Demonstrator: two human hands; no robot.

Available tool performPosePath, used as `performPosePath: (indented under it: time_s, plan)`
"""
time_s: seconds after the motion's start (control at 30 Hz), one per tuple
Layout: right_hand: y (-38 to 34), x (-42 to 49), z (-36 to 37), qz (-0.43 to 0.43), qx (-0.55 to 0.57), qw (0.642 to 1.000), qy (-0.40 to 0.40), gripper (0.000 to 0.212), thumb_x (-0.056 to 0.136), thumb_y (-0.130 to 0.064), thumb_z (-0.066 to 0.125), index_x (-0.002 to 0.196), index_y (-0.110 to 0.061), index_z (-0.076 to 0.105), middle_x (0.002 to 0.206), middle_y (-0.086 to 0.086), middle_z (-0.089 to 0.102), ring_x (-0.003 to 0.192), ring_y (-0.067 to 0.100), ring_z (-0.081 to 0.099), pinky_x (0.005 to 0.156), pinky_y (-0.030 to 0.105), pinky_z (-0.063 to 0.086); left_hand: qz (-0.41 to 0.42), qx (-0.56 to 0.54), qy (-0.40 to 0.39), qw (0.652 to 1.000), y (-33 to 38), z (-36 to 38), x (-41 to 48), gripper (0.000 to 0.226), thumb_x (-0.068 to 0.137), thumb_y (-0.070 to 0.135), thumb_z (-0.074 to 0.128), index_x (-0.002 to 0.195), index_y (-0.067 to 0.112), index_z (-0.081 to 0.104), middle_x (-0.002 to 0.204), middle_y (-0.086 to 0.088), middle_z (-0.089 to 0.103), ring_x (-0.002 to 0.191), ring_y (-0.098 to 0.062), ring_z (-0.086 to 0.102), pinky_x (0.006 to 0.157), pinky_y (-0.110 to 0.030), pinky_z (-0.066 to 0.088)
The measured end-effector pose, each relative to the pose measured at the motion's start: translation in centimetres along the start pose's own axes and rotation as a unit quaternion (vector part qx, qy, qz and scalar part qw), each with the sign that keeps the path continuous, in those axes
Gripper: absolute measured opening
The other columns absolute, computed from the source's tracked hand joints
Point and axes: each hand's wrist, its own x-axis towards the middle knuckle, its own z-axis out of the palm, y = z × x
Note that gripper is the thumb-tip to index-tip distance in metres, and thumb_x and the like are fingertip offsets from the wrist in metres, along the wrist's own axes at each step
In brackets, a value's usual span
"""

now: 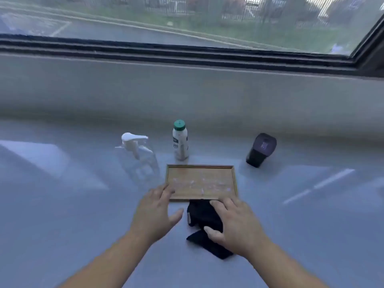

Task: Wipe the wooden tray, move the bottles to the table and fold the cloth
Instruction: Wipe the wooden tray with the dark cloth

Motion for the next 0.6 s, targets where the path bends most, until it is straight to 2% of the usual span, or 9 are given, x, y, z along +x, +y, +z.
performPosePath:
  time_s: [0.1, 0.17, 0.23, 0.3, 0.37, 0.47, 0.6]
  plan:
    - [-0.2, -0.2, 4.5, -0.027, 0.004, 0.998, -0.062, 0.084, 0.075, -0.072, 0.056, 0.143, -0.023, 0.059, 0.133, 0.002, 0.064, 0.116, 0.03, 0.062, 0.097, 0.045, 0.055, -0.024, 0.011, -0.043, 0.999, -1.6, 3.3, -0.4, 0.08, 0.084, 0.063, 0.055, 0.152, 0.02, 0.049, 0.152, -0.008, 0.055, 0.132, -0.034, 0.055, 0.107, -0.048, 0.048]
    - [-0.4, -0.6, 6.6, -0.04, -0.03, 0.996, -0.078, 0.077, 0.071, -0.063, 0.069, 0.137, -0.023, 0.063, 0.125, 0.003, 0.067, 0.105, 0.029, 0.066, 0.085, 0.041, 0.059, -0.037, 0.023, -0.047, 0.998, -2.4, 5.0, -0.7, 0.086, 0.085, 0.064, 0.049, 0.156, 0.016, 0.046, 0.158, -0.011, 0.05, 0.136, -0.037, 0.052, 0.113, -0.051, 0.044]
    - [-0.3, -0.6, 8.2, -0.036, -0.043, 0.997, -0.061, 0.063, 0.065, -0.043, 0.083, 0.124, -0.023, 0.068, 0.113, 0.002, 0.068, 0.089, 0.027, 0.066, 0.07, 0.037, 0.059, -0.056, 0.023, -0.043, 0.997, -2.9, 6.3, -0.5, 0.087, 0.087, 0.067, 0.042, 0.155, 0.012, 0.048, 0.161, -0.011, 0.045, 0.141, -0.037, 0.048, 0.118, -0.052, 0.038]
    - [-0.1, -0.4, 8.7, -0.019, -0.029, 0.998, -0.053, 0.051, 0.064, -0.019, 0.08, 0.113, -0.024, 0.068, 0.104, 0.001, 0.065, 0.08, 0.025, 0.06, 0.064, 0.036, 0.055, -0.071, 0.017, -0.034, 0.997, -3.3, 7.0, -0.1, 0.087, 0.089, 0.068, 0.037, 0.154, 0.011, 0.048, 0.164, -0.009, 0.042, 0.145, -0.035, 0.044, 0.121, -0.052, 0.034]
    - [0.3, -0.1, 8.9, 0.003, 0.005, 0.999, -0.05, 0.047, 0.068, -0.008, 0.067, 0.112, -0.024, 0.065, 0.104, -0.001, 0.062, 0.081, 0.025, 0.056, 0.066, 0.036, 0.053, -0.084, -0.002, -0.019, 0.996, -3.5, 7.5, 0.5, 0.085, 0.091, 0.067, 0.037, 0.152, 0.009, 0.05, 0.161, -0.01, 0.045, 0.144, -0.035, 0.045, 0.121, -0.054, 0.034]
    - [1.2, 0.1, 8.0, 0.035, 0.078, 0.996, -0.016, 0.044, 0.077, -0.009, 0.058, 0.117, -0.027, 0.063, 0.115, -0.006, 0.058, 0.099, 0.024, 0.054, 0.078, 0.035, 0.052, -0.101, -0.024, -0.002, 0.995, -3.8, 7.8, 1.8, 0.085, 0.092, 0.067, 0.035, 0.152, 0.009, 0.05, 0.159, -0.011, 0.048, 0.144, -0.036, 0.045, 0.12, -0.054, 0.034]
    - [2.6, 1.2, 3.8, 0.094, 0.196, 0.968, 0.129, 0.043, 0.072, -0.01, 0.061, 0.112, -0.026, 0.068, 0.111, -0.009, 0.058, 0.102, 0.017, 0.053, 0.086, 0.031, 0.045, -0.127, -0.037, 0.014, 0.991, -3.9, 8.1, 4.0, 0.088, 0.092, 0.069, 0.03, 0.152, 0.008, 0.051, 0.157, -0.013, 0.051, 0.143, -0.036, 0.046, 0.121, -0.052, 0.032]
